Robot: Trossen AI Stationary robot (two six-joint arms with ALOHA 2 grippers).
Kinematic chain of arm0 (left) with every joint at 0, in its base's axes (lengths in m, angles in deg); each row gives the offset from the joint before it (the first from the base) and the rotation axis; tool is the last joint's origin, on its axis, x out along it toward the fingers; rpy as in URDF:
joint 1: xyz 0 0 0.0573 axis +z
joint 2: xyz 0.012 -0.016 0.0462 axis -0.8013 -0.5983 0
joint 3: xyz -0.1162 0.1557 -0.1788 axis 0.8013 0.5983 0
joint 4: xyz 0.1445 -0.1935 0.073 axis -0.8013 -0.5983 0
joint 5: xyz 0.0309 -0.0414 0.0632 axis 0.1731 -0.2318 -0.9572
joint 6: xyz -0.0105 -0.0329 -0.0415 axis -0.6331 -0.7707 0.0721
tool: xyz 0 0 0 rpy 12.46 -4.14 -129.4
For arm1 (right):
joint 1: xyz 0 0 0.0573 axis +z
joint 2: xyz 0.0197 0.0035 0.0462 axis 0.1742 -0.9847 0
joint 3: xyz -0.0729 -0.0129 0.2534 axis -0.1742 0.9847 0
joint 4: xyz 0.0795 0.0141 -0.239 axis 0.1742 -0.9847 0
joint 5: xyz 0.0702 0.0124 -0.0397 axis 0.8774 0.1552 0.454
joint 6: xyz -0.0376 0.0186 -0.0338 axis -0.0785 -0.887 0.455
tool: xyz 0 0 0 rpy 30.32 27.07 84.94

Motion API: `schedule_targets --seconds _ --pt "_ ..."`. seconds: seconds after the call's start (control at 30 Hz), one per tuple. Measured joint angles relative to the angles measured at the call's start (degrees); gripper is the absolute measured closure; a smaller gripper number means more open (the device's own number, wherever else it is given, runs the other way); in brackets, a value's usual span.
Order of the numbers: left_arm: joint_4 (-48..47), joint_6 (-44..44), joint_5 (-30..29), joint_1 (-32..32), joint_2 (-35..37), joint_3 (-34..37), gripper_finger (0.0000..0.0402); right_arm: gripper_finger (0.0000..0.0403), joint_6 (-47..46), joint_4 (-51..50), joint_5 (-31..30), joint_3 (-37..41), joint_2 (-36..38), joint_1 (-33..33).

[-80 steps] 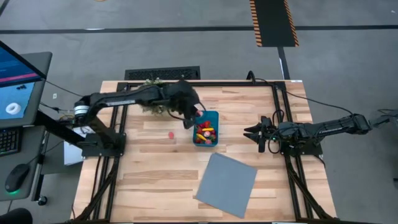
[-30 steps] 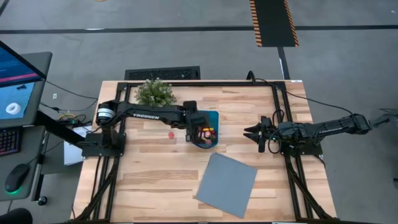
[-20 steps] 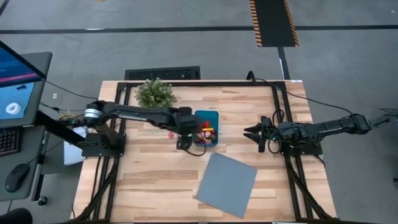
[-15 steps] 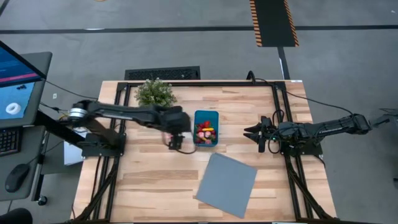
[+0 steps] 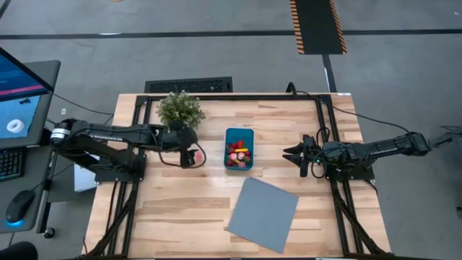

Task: Pick and placing Produce into tupperware
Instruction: Put the peach into the blue bin

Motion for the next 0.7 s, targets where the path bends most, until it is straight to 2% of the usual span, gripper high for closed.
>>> schedule_targets --seconds 0.07,0.13,0.2,0.3,0.43,0.6,0.7 --pt "-0.60 -3.32 -0.76 -0.72 0.16 2.11 0.0152 0.0244 0.00 -0.01 -0.02 -0.01 -0.01 0.00" --pt "1.21 -2.42 0.27 -1.63 0.15 4.69 0.0152 0.0244 0.00 -0.01 0.00 -0.01 -0.01 0.00" --pt "5.61 0.65 3.86 -1.87 0.15 7.70 0.0152 0.0244 0.00 -0.02 -0.02 0.00 0.01 0.01" --pt "10.87 0.27 7.33 -0.61 0.10 11.04 0.0152 0.0244 0.00 0.00 -0.02 -0.01 0.01 -0.01" --pt "11.96 -0.55 7.02 1.32 0.13 13.97 0.0152 0.0244 0.00 -0.02 -0.02 -0.01 -0.01 0.01" --pt "16.91 -0.21 10.18 3.15 0.13 16.30 0.0152 0.0244 0.00 0.00 -0.01 -0.01 -0.01 0.01" --pt "20.03 0.76 9.14 3.79 0.13 17.97 0.0152 0.0244 0.01 -0.01 0.00 -0.01 0.00 0.00"
